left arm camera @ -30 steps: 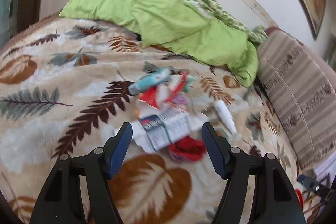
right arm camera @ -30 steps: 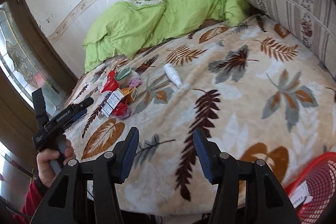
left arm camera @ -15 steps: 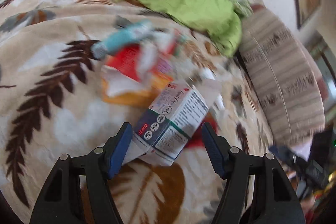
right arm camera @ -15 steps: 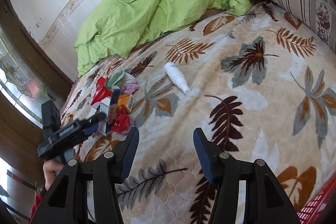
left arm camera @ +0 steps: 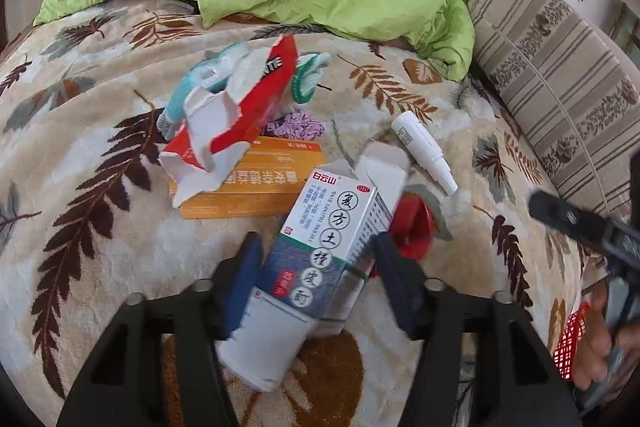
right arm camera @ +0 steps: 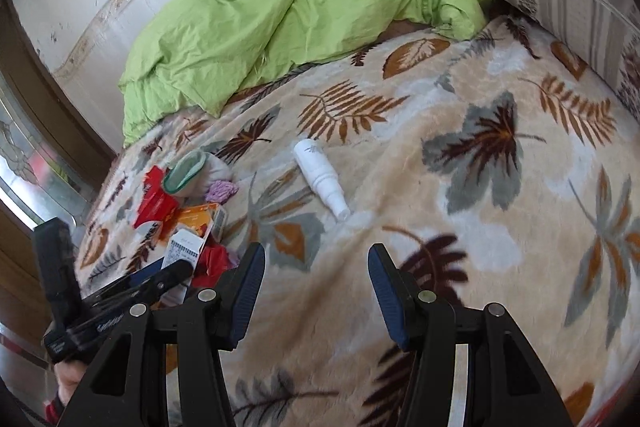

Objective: Collect trash
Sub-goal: 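Grasp the blue-white medicine box with the left gripper, then hold the box in the left gripper while the right gripper grasps the white bottle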

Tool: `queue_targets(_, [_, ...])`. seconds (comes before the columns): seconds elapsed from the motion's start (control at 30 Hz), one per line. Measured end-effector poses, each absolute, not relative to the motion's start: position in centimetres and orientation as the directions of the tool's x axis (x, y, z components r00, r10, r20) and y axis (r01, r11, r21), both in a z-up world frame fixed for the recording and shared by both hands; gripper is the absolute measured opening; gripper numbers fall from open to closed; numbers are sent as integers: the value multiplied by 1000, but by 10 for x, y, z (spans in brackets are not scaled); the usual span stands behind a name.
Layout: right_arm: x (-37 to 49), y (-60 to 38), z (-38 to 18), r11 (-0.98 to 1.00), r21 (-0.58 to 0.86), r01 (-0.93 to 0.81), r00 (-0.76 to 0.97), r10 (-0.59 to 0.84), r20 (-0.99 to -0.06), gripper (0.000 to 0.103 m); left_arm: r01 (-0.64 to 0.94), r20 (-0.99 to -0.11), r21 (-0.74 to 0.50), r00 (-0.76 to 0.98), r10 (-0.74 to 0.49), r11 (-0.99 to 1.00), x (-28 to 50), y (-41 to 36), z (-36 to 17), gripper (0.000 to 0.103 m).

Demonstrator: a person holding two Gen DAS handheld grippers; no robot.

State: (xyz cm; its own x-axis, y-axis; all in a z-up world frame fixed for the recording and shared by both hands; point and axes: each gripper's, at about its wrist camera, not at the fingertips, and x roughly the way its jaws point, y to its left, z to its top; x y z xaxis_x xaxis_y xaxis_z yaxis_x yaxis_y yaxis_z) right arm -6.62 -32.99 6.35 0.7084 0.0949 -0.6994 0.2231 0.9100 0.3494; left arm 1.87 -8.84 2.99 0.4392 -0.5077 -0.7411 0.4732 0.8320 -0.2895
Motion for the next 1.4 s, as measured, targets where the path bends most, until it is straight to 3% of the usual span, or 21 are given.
queue_targets(0.17, [-10,-333,52,929,301,216,693,72,-717,57,475,-722,-314,443,-532,822,16,-83,35,44])
queue_targets(0.37, [41,-328,21,956,202,214,655,13,-756,57,472,-711,-365,416,-567,803,16,-75,36,41])
queue_targets(0.43, [48,-326,12,956,208,206,643,28,-765,48,477,-715,-359,412,-565,802,15,-75,37,41])
queue_targets(0.47, [50,-324,8,958,203,203,636,28,-771,37,478,-718,-352,413,-560,805,15,-75,36,41])
queue_targets(0.6, [46,-317,9,964,177,197,653,5,-757,36,462,-731,-357,403,-551,812,19,-73,31,42])
queue_targets(0.73, [31,-317,18,958,190,217,666,-2,-746,36,436,-761,-348,385,-522,830,22,-76,21,42])
queue_targets(0.8, [20,-315,25,957,185,225,678,-17,-735,36,439,-769,-335,383,-511,834,21,-79,19,32])
queue_targets(0.93, [-9,-313,41,951,200,237,701,-25,-713,36,450,-764,-285,427,-484,846,11,-83,25,32])
queue_targets(1.2, [-81,-278,75,965,201,167,779,-4,-627,36,439,-694,-262,533,-484,859,-27,-75,56,32])
queue_targets(1.4, [-134,-257,94,974,199,110,828,21,-560,36,424,-628,-161,653,-424,891,-75,-61,88,32])
